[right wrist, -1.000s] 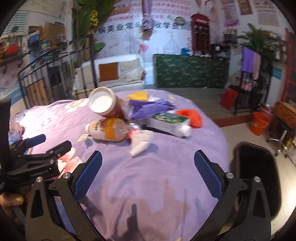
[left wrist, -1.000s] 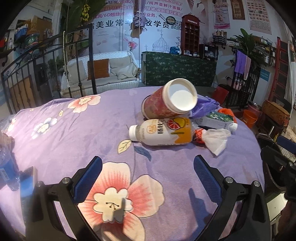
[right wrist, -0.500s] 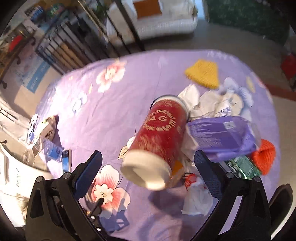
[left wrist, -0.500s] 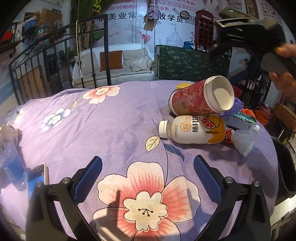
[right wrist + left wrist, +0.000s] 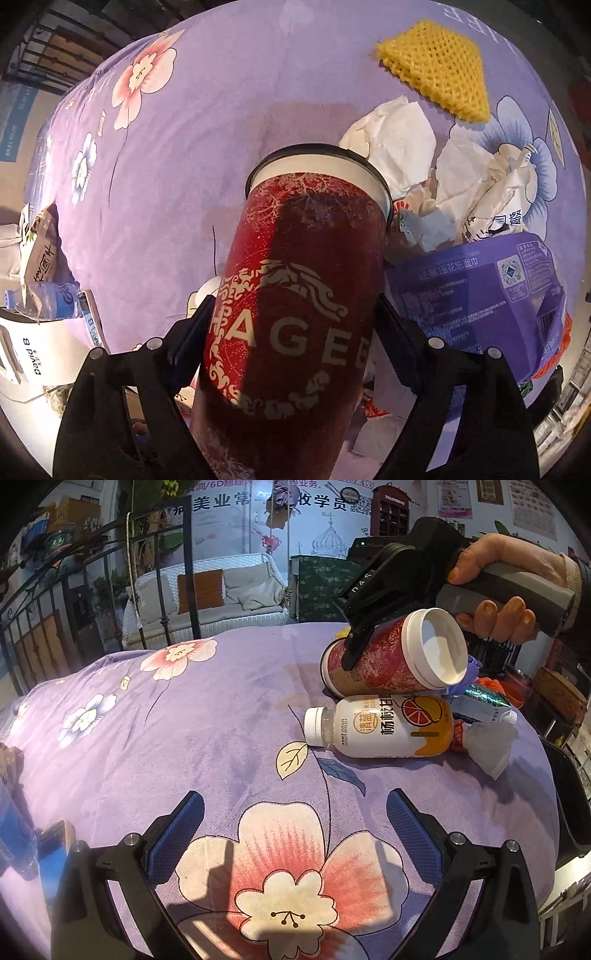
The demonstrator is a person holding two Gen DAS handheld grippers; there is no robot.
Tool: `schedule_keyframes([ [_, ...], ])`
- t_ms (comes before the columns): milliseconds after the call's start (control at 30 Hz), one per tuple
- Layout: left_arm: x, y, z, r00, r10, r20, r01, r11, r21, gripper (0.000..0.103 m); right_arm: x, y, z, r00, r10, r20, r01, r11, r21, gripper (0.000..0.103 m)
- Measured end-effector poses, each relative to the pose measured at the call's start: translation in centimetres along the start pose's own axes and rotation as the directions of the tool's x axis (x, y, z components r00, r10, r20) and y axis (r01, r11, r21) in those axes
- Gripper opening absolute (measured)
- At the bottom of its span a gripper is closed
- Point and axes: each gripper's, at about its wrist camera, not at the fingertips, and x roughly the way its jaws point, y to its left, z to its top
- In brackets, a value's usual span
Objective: Collect trash
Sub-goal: 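Grasp the red HAGEE cup with the right tool and lift it, then grasp the juice bottle with the left tool while the right tool carries the cup to the bin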
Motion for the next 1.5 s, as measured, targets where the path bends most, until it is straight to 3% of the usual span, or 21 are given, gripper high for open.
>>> schedule_keyframes([
  [133,0.1,-0.6,0.4,0.997,-0.081,0.002,0.08,0.994,0.078,0.097,-2.5,-1.1,-0.7,0.994,0.103,0.043,-0.104,0.995,0.008,0.079],
  [233,0.1,-1.1,1.1,0.987,-0.159,0.001,0.156,0.973,0.172,0.097,-4.6,-1.1,-2.1,0.978,0.178,0.111,-0.176,0.984,-0.027,0.076],
  [367,0.8,-1.6,3.0,0.973,-0.228,-0.036,0.227,0.92,0.32,0.097,-6.9,-1.3,-4.9,0.945,0.268,0.186,-0.256,0.963,-0.088,0.076],
  [433,1.5,-2.2,4.1,0.968,-0.24,-0.077,0.251,0.878,0.407,0.097,-7.9,-1.8,-6.3,0.925,0.309,0.22,-0.291,0.95,-0.11,0.076],
  [500,2.1,-2.8,4.9,0.961,-0.261,-0.09,0.27,0.824,0.499,0.097,-9.0,-2.6,-7.7,0.896,0.347,0.279,-0.325,0.938,-0.121,0.076],
  [633,5.5,-4.7,5.6,0.954,-0.256,-0.153,0.287,0.648,0.706,0.097,-10.4,-5.4,-10.8,0.847,0.363,0.389,-0.35,0.931,-0.107,0.076],
  [767,8.3,-6.1,5.9,0.909,-0.295,-0.295,0.411,0.52,0.749,0.095,-10.5,-8.1,-14.0,0.819,0.326,0.471,-0.336,0.94,-0.066,0.076],
  [833,9.3,-7.3,5.3,0.902,-0.27,-0.338,0.428,0.447,0.786,0.095,-10.5,-9.7,-15.6,0.807,0.3,0.509,-0.326,0.945,-0.042,0.076],
  [900,10.2,-8.7,5.7,0.883,-0.261,-0.39,0.466,0.391,0.793,0.092,-10.2,-10.8,-17.2,0.793,0.289,0.536,-0.332,0.943,-0.017,0.076],
  [967,10.9,-9.8,5.4,0.87,-0.242,-0.43,0.492,0.364,0.791,0.087,-9.9,-11.9,-18.7,0.783,0.279,0.556,-0.339,0.941,0.005,0.076],
  [1100,11.7,-10.5,4.9,0.865,-0.21,-0.456,0.502,0.367,0.783,0.08,-9.3,-13.6,-21.5,0.758,0.274,0.592,-0.363,0.931,0.034,0.076],
  [1233,10.8,-10.0,4.8,0.884,-0.201,-0.422,0.467,0.411,0.783,0.074,-9.2,-15.1,-23.7,0.718,0.272,0.641,-0.387,0.921,0.043,0.076],
  [1367,9.2,-9.2,5.0,0.906,-0.207,-0.369,0.422,0.505,0.753,0.064,-8.7,-16.1,-26.0,0.67,0.274,0.689,-0.417,0.908,0.044,0.076],
  [1500,6.5,-7.8,5.0,0.922,-0.259,-0.289,0.388,0.637,0.666,0.062,-8.0,-17.3,-28.3,0.626,0.279,0.729,-0.463,0.885,0.058,0.076],
])
